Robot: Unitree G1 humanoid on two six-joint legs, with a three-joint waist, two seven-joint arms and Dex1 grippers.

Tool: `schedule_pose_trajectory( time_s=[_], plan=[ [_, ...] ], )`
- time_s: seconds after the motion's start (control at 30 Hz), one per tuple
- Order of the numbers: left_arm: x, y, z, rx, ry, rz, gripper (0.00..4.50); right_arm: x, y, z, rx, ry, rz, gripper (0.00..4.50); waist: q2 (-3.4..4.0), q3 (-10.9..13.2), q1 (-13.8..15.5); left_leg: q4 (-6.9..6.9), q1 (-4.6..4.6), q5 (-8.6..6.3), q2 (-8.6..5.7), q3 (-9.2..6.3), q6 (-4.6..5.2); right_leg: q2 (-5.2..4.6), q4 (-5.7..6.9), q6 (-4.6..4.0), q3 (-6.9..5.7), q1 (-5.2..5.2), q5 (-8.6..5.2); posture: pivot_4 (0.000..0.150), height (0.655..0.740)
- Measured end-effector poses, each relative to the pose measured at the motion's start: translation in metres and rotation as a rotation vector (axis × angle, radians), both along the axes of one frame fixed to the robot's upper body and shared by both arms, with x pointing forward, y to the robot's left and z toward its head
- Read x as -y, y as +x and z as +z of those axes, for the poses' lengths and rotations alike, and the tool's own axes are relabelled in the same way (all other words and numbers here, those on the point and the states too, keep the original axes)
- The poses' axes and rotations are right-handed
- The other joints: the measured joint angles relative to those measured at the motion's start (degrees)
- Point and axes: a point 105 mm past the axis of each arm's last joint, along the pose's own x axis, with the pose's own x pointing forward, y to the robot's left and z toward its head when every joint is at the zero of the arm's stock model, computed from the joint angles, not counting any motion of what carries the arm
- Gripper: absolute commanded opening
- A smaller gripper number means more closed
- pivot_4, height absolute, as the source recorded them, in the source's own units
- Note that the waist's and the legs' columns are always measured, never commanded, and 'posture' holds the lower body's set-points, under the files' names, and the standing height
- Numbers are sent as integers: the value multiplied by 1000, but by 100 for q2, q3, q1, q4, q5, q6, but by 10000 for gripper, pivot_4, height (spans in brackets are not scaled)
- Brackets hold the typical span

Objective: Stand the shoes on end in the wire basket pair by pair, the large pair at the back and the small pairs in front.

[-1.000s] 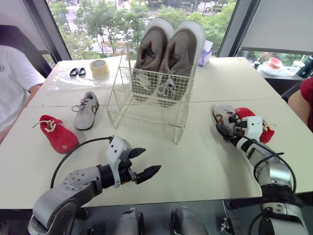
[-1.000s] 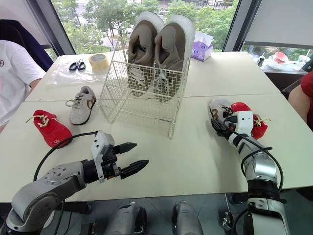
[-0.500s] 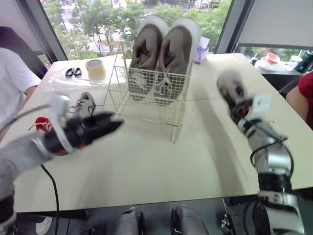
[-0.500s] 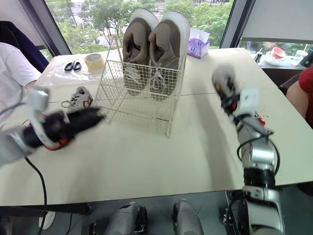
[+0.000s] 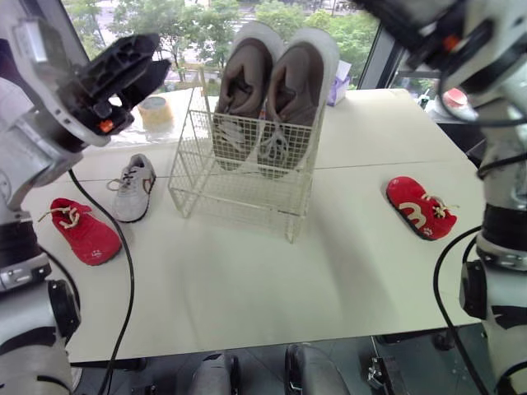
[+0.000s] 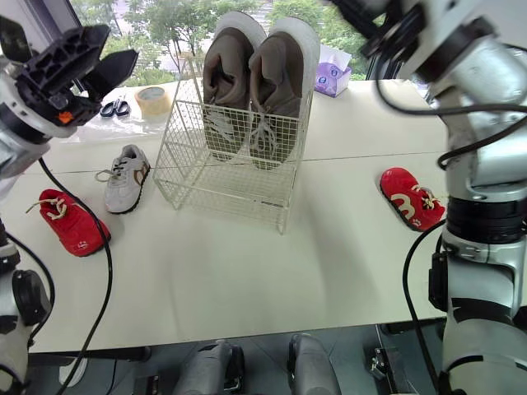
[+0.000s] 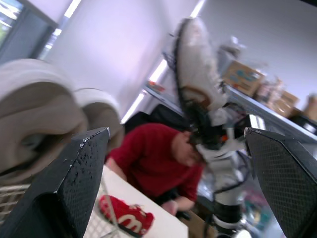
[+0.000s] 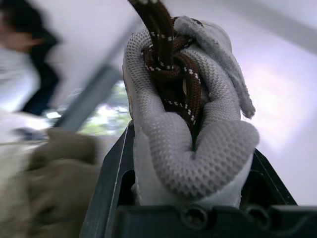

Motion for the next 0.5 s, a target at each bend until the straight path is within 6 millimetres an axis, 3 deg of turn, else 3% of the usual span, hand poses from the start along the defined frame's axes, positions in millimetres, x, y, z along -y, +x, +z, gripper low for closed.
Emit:
schedule_pose_trajectory(
  time_s=[0.3, 0.5],
  plan=[
    [11, 11, -11, -9, 124, -33, 45000, -37, -19, -25, 15, -141, 177, 14977, -10, 5, 14, 0, -2, 12, -2, -2, -20, -3, -4, 0, -4, 2, 0, 1500, 7400],
    [12, 13, -3, 35, 146, -60, 45000, -45, -25, -29, 27, -184, 201, 14977, -10, 5, 11, 0, -3, 12, -1, -2, -21, -2, -4, 0, -4, 0, 0, 1500, 7400]
  ],
)
